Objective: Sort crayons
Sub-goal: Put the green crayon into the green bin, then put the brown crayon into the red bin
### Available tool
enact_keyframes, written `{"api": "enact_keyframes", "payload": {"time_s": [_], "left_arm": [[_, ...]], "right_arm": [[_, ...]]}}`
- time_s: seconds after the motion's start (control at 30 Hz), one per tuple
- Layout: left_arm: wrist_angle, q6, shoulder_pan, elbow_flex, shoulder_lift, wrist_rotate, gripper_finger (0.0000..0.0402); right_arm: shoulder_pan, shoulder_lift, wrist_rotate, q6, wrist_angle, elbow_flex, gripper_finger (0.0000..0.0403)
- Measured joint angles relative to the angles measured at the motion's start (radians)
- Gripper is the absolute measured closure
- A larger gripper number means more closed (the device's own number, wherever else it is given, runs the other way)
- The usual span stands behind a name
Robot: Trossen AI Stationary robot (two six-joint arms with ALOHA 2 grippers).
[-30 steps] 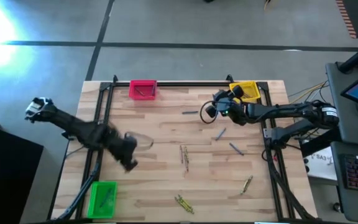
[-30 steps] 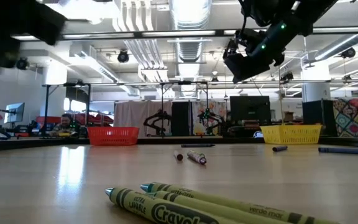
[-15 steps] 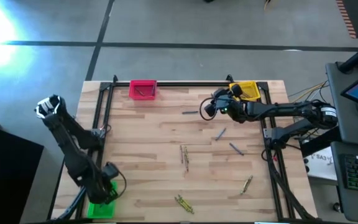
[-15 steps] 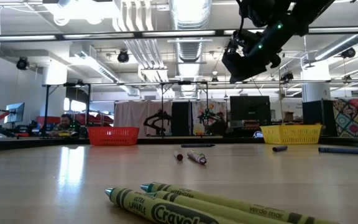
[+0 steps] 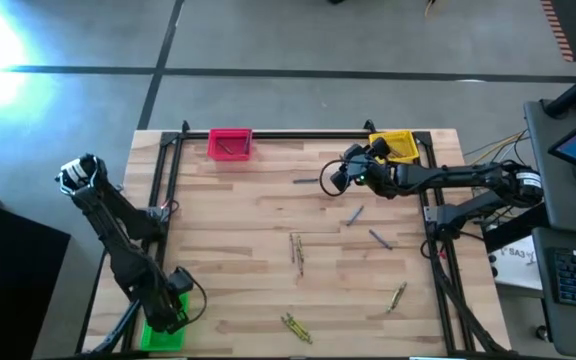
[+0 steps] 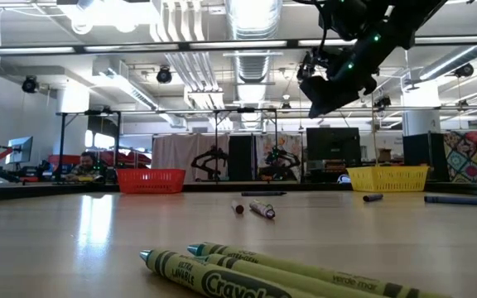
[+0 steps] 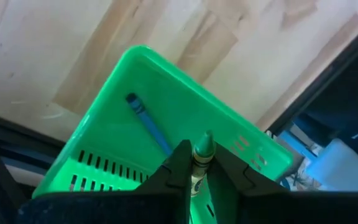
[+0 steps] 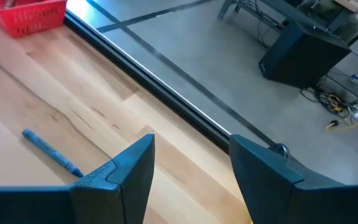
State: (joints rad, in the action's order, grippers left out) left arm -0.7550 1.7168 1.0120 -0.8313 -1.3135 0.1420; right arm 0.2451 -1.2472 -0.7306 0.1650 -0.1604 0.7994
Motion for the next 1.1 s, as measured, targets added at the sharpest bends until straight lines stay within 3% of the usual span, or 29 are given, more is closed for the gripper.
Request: {"api": "enact_keyframes", "payload": {"time_s": [0.2, 0.4, 0.5, 0.57, 0.77, 0.97, 1.03, 1.1], "left_arm": [[0.007, 0.013, -0.020, 0.008, 0.010, 0.026, 0.0327], [-0.059, 0.040, -0.021, 0.009, 0.011, 0.162, 0.0247], [-0.106, 0.044, -0.021, 0.010, 0.022, 0.146, 0.0221], [-0.106, 0.021, -0.025, 0.010, 0.038, 0.114, 0.0214], [-0.153, -0.072, -0.085, 0.009, 0.133, -0.037, 0.0219], [-0.257, -0.198, -0.208, 0.029, 0.224, -0.395, 0.0229], [-0.181, -0.238, -0.270, 0.084, 0.250, -0.484, 0.0231], [-0.015, -0.358, -0.351, 0.161, 0.269, -0.479, 0.0231]], "right_arm": [[0.000, 0.000, -0.002, 0.000, -0.007, 0.000, 0.0193], [0.000, 0.000, -0.002, 0.000, -0.015, 0.000, 0.0193], [0.000, 0.000, 0.010, 0.000, -0.023, -0.001, 0.0193], [0.000, 0.000, 0.066, 0.001, -0.024, -0.001, 0.0193], [0.000, -0.048, 0.385, 0.021, -0.014, -0.001, 0.0193], [0.007, -0.112, 0.416, 0.041, -0.135, 0.022, 0.0193], [0.008, -0.116, 0.416, 0.059, -0.252, 0.050, 0.0193], [0.006, -0.103, 0.413, 0.073, -0.365, 0.067, 0.0193]]}}
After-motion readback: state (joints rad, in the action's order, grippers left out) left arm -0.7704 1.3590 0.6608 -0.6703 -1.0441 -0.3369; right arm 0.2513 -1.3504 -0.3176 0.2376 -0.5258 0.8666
